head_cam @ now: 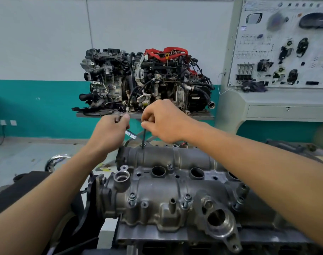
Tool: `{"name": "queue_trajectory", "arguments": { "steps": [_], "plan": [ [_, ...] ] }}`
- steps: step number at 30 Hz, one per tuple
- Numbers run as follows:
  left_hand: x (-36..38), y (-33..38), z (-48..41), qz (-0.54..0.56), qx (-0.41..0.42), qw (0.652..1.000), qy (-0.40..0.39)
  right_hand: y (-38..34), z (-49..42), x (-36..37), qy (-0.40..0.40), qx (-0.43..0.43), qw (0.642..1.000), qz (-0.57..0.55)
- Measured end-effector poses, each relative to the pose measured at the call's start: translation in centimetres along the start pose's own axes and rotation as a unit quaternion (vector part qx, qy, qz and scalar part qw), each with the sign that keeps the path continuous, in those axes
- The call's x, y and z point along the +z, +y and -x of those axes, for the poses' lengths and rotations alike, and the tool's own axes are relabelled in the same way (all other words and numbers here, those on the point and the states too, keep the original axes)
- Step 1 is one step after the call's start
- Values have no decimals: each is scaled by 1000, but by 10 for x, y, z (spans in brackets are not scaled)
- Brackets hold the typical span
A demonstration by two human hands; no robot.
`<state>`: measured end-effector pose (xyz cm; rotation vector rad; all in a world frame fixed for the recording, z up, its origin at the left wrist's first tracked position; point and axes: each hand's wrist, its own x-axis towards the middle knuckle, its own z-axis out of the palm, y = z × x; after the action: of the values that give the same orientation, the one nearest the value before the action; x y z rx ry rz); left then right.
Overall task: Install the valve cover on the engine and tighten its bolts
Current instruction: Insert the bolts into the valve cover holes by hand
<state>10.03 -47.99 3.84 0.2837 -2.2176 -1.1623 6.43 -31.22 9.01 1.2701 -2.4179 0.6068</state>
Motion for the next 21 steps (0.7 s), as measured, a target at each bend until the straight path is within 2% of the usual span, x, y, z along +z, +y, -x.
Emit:
{"name": "queue_trajectory", "arguments": {
  "steps": [5,12,14,18,21],
  "plan": [
    [12,-12,15,-58,13,998,-8,-1,-8,3,11,-13,1000,9],
    [17,-15,13,-27,-12,999,12,2,-7,7,31,-14,999,-2],
    [18,-16,13,-21,-19,1000,12,4,-5,11,15,-19,1000,8],
    [18,-17,13,-16,-29,999,17,8,-2,22,-70,-3,997,38],
    [19,-17,14,-14,-31,999,25,8,-8,27,-89,-20,993,79]
  ]
}}
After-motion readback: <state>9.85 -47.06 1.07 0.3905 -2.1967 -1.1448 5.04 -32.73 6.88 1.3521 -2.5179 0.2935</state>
